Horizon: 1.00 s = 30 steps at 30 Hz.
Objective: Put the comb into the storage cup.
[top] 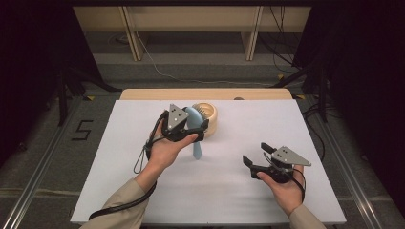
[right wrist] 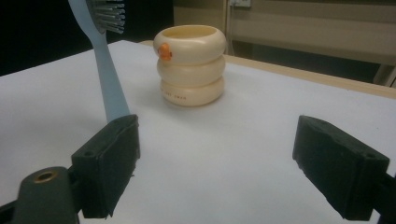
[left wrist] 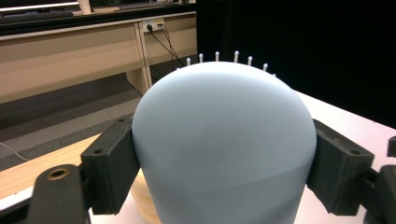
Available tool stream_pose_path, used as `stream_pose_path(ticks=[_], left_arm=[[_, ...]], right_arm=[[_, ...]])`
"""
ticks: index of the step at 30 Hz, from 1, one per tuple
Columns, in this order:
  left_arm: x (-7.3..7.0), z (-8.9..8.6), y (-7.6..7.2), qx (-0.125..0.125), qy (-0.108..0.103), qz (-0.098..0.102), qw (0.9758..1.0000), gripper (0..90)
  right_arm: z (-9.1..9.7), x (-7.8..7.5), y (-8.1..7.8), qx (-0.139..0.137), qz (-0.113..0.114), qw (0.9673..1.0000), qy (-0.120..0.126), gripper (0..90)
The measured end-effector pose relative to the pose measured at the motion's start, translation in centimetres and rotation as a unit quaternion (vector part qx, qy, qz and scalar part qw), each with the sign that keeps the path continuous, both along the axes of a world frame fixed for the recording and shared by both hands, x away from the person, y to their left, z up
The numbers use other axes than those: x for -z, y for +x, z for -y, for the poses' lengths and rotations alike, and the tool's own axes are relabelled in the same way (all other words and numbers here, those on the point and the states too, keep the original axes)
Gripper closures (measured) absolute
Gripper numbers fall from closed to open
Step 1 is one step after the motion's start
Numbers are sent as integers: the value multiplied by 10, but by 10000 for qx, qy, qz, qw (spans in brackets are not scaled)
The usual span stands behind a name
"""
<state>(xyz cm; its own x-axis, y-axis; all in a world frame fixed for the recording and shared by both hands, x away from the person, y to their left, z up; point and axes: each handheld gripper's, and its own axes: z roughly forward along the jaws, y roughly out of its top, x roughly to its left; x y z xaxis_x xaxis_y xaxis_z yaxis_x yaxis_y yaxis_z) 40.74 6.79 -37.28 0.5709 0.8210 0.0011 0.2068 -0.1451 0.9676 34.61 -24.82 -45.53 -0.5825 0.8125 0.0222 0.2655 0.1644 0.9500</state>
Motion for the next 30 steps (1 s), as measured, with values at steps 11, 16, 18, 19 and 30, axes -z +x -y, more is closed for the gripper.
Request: stream_pose_path(ticks=[11,16,18,19,30], left_arm=[[-4,-1,1,-70,-31,49,10000,198],[-11,-3,1,-111,-93,109,9998,198],[-13,-3,2,-140,-98,123,9998,198],[-14,-4,3,-144,-89,126,9998,198],[-24,-2,14,-264,-79,120,9995,198]], right_arm=[[19,0,-13,119,5,9999,-73,159],[21,1,-15,152,-26,9999,-62,159],[20,1,-16,151,-32,9999,-71,159],[20,1,-16,152,-43,9998,-89,159],[21,3,-18,141,-67,9998,-109,159]])
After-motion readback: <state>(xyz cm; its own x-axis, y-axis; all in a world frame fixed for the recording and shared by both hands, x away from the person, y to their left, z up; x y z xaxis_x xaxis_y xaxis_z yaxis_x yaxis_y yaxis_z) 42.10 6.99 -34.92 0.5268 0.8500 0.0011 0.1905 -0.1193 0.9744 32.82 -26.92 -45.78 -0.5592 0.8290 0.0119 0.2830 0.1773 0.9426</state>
